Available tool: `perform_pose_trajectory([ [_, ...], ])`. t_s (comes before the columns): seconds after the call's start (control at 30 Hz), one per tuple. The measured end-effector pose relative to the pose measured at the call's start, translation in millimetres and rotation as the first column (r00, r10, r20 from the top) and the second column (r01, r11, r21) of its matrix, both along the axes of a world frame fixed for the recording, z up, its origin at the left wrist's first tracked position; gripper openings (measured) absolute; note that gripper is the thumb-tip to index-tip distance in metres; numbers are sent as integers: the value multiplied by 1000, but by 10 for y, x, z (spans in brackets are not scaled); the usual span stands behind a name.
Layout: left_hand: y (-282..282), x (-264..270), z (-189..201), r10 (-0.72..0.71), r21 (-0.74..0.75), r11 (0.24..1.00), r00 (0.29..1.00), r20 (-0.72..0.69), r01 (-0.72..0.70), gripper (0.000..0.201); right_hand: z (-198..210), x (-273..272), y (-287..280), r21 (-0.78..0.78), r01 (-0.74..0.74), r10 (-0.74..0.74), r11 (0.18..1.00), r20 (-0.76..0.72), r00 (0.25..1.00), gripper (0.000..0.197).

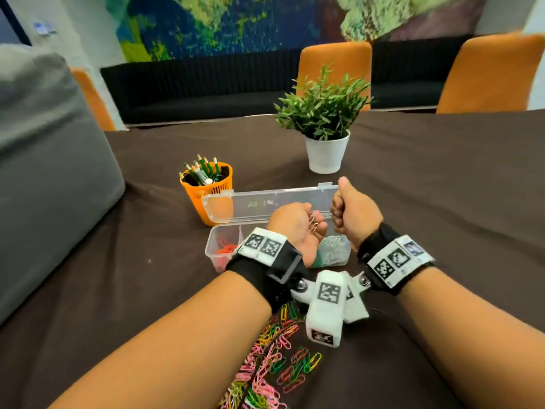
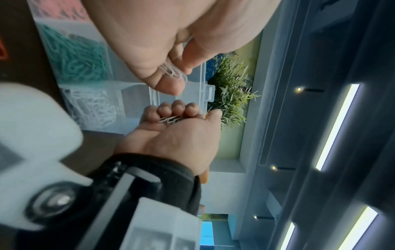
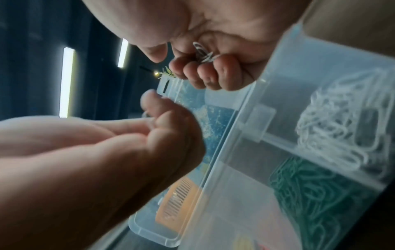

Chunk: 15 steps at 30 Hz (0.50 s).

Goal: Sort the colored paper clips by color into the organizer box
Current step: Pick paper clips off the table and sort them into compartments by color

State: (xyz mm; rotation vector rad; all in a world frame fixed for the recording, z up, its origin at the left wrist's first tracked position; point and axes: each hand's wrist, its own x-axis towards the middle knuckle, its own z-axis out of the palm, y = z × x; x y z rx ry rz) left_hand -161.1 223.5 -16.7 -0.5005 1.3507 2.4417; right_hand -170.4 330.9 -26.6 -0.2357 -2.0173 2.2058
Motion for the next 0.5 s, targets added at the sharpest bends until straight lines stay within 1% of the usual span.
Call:
perform_pose_trajectory([
  [0.1, 98, -181, -89, 14, -75, 997, 1000, 12, -13, 14, -123, -107, 29, -14, 70, -71, 997, -70, 995, 52],
  [0.13, 109, -222, -121, 7, -83, 997, 1000, 14, -5, 19, -163, -135, 48, -18, 76, -77, 997, -76, 994, 51],
  [0.17, 119, -245, -145, -4, -63, 998, 1000, 12, 5, 29, -196, -157, 61, -28, 79, -81, 996, -79, 994, 48],
  [0.23, 129, -303, -206, -70, -48, 996, 997, -10, 70, 59, -252, -186, 83, -44, 73, -76, 996, -71, 995, 44],
  [0.27, 132, -324, -224, -120, -76, 990, 992, -28, 117, 76, -263, -186, 91, -86, 73, -79, 994, -59, 995, 47],
  [0.33, 157, -341, -247, -236, -148, 962, 971, -44, 228, 107, -275, -184, 93, -232, 83, -98, 969, -53, 994, 49],
  [0.37, 160, -309, -224, -279, -147, 952, 959, -48, 269, 114, -267, -176, 93, -288, 91, -113, 953, -61, 992, 44],
  [0.4, 149, -255, -192, -305, -123, 947, 950, -60, 297, 114, -267, -168, 95, -315, 99, -126, 944, -64, 990, 39],
  [0.47, 111, -122, -67, -325, -101, 944, 941, -93, 315, 95, -280, -166, 115, -320, 106, -132, 941, -62, 989, 38],
  [0.5, 74, -44, 5, -342, -91, 938, 935, -94, 334, 87, -289, -159, 117, -286, 100, -122, 953, -61, 991, 38],
])
